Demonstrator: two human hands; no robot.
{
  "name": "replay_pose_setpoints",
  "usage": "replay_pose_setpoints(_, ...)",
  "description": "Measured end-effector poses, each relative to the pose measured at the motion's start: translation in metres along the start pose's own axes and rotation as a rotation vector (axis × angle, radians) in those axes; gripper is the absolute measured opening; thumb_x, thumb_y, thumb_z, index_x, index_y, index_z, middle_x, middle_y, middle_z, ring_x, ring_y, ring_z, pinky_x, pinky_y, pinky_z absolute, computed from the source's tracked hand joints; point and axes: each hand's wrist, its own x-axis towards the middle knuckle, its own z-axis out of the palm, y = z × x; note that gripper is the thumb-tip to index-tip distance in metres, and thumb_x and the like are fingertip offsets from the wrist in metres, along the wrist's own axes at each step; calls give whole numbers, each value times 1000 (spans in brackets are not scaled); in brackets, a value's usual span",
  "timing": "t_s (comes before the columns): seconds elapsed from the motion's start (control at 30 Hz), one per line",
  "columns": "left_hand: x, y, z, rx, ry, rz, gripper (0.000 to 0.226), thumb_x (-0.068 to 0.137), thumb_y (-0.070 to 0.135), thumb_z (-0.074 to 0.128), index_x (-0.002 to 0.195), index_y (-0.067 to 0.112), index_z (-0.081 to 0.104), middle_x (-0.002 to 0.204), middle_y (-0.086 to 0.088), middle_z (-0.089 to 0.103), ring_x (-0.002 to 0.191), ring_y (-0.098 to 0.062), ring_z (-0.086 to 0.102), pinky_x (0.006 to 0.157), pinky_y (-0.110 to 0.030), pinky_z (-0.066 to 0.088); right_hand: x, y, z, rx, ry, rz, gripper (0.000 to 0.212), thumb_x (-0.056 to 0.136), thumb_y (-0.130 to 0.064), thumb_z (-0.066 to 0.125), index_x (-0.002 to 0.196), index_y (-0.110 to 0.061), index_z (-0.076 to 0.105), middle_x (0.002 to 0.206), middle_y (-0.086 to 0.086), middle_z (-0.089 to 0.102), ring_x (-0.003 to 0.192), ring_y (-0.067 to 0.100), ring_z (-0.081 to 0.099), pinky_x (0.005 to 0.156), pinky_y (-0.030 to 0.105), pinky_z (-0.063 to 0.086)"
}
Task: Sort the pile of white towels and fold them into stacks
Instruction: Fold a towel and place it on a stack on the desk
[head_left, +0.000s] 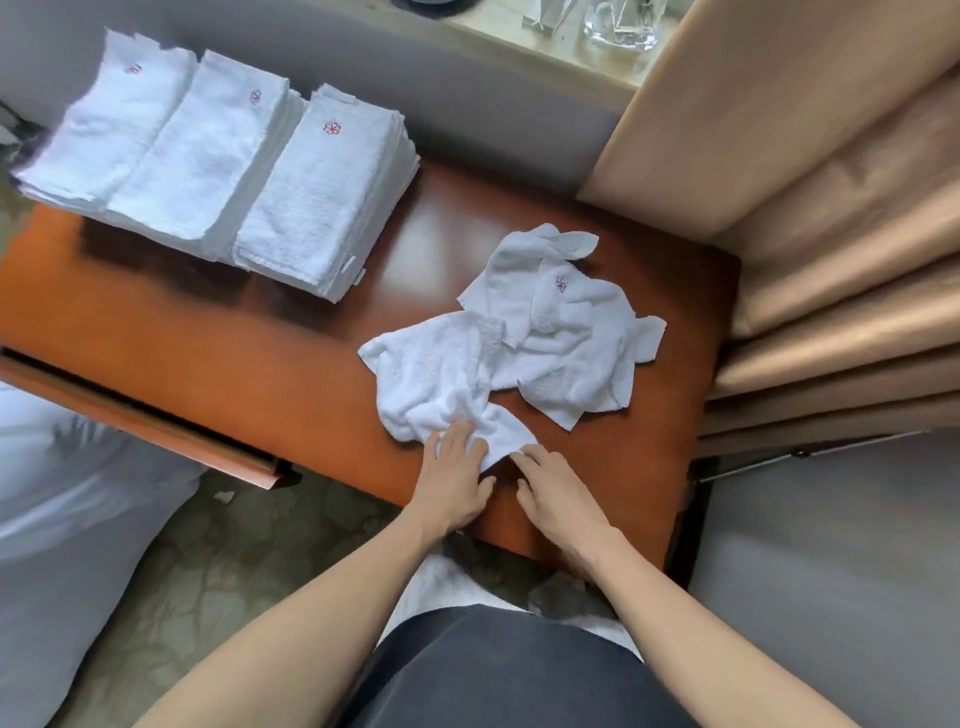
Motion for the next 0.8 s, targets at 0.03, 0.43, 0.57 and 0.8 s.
replay_pose_setpoints(0.03,0,8,-2,-18,25,-37,36,98,37,52,125,14,54,154,-10,40,148,-27,29,121,-47,18,-3,3,-4,37,48,-39,32,105,-17,48,136,-16,56,137,-2,52,112,21,49,97,37,47)
replay_pose_setpoints(0.43,-19,152,-10,1,327,-314,22,81,9,52,98,13,65,99,-9,60,98,-35,55,78,-41,36,-84,125,-76,173,435,-225,14,95,-20,69,109,-23,67,102,-13,61,97,13,50,87,32,48)
replay_pose_setpoints(0.57,-15,209,-26,-130,434,-346,35,87,11,54,118,19,66,114,-8,48,103,-31,50,79,-41,46,-104,154,-106,201,497,-191,34,94,-22,70,128,-25,65,102,-15,58,97,13,48,87,31,47)
replay_pose_setpoints(0.8,-10,257,-74,-430,688,-310,36,85,4,54,113,20,67,106,-2,57,95,-29,59,72,-34,44,-118,174,-158,132,765,-158,7,86,-22,81,91,-27,78,86,-14,68,91,20,53,85,28,24)
